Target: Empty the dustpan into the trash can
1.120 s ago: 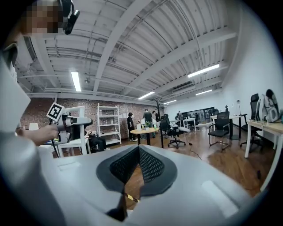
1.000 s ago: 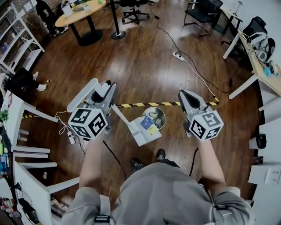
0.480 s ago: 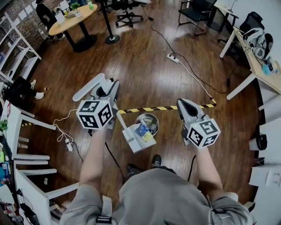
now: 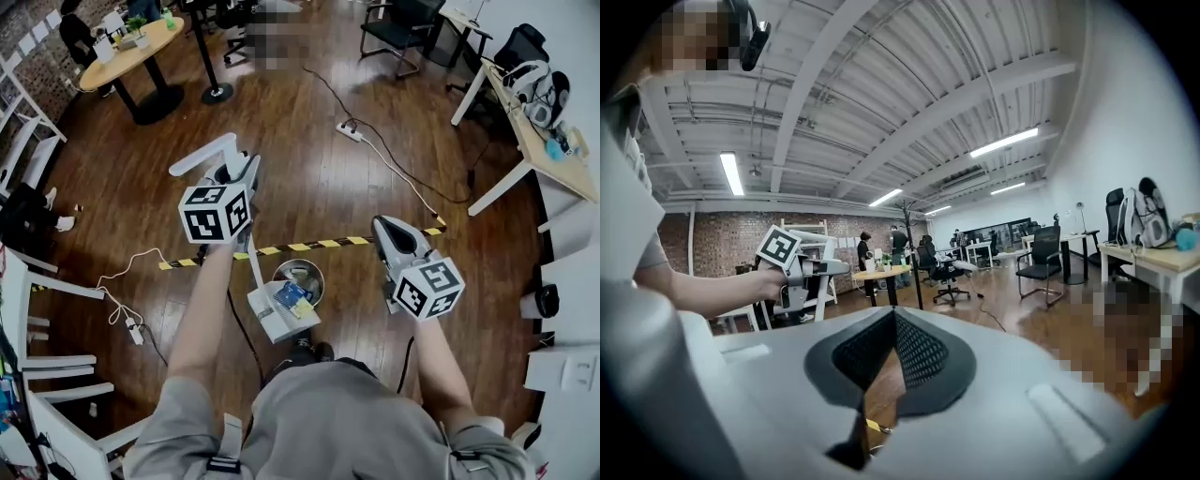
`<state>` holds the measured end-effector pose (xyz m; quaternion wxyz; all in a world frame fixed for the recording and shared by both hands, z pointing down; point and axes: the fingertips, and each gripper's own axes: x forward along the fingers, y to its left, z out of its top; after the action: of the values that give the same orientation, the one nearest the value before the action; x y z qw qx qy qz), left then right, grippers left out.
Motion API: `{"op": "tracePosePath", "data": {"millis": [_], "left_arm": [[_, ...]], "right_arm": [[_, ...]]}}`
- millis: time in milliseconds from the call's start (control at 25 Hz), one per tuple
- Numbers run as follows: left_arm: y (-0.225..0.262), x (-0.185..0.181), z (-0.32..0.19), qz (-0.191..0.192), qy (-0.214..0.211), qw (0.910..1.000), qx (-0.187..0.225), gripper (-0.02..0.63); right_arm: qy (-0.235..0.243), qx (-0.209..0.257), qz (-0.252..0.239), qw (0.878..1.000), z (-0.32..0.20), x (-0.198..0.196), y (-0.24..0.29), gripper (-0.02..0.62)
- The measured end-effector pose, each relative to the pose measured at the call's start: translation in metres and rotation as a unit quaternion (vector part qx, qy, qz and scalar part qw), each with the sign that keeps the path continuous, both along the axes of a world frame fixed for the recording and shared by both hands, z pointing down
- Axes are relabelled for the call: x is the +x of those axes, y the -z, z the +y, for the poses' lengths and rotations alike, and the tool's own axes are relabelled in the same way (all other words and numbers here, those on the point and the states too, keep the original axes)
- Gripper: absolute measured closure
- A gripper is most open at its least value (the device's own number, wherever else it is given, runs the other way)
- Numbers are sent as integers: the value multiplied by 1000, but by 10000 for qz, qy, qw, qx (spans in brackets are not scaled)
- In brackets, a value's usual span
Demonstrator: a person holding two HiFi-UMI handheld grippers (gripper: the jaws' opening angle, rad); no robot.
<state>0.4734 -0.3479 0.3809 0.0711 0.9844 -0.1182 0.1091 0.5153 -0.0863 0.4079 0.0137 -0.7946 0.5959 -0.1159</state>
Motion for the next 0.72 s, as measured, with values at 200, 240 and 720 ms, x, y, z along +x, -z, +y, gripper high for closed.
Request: {"op": "tracePosePath", "data": {"millis": [200,240,720], "left_arm": [[-11,60,-10,-86,-146,9998,-45,501],[-14,71,-12,-131,-160,9998,-44,502],[-74,205,-26,-714,-208,9972,-65,500]], "right_arm": [[-121,-35,73,9999,-6,31,4,595],[-132,-33,56,9999,-8,38,2,595],[628,50,-209,9978,-26,138,-16,595]]}}
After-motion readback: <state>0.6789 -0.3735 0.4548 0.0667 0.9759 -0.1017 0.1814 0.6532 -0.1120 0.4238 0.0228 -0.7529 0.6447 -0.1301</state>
